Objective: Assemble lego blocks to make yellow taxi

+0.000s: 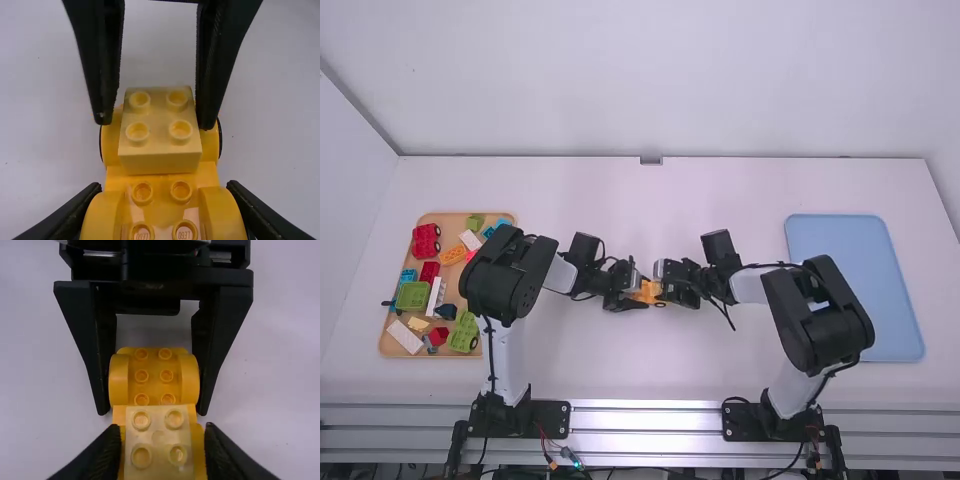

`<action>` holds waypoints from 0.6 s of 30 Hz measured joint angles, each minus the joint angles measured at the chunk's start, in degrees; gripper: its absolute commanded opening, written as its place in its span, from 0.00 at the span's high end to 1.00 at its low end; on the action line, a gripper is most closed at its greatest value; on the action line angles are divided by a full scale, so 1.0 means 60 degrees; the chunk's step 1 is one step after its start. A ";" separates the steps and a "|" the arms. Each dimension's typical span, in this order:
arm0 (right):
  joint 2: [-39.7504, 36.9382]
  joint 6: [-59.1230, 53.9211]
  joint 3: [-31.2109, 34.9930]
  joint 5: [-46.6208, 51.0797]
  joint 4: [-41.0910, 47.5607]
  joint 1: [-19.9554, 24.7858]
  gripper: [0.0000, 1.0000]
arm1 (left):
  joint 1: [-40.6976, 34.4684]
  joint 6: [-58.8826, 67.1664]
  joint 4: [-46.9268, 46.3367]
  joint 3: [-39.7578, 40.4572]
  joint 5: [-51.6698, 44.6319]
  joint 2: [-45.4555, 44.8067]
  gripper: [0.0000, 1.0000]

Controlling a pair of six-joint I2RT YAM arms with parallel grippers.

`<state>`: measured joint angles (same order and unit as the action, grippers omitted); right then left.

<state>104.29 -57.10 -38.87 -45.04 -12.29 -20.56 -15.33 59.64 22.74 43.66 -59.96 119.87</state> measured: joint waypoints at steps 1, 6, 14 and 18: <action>0.0000 0.0033 0.0000 -0.0164 -0.0098 0.0040 0.37 | 0.0000 0.0000 0.0000 0.0000 0.0000 0.0000 0.76; 0.0000 0.0011 -0.0106 -0.1198 -0.0087 0.0477 0.64 | 0.0000 -0.0007 0.0018 0.0000 0.0000 0.0000 0.77; -0.0011 0.0073 -0.0277 -0.1413 0.0466 0.0605 1.00 | 0.0000 -0.0011 0.0029 0.0000 0.0000 0.0000 0.78; -0.0007 0.0222 -0.0280 -0.0608 0.0641 0.0106 1.00 | 0.0000 -0.0011 0.0018 0.0000 0.0004 0.0000 0.79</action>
<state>104.25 -55.77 -40.56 -48.69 -8.45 -19.92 -15.33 59.57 22.85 43.66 -59.94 119.87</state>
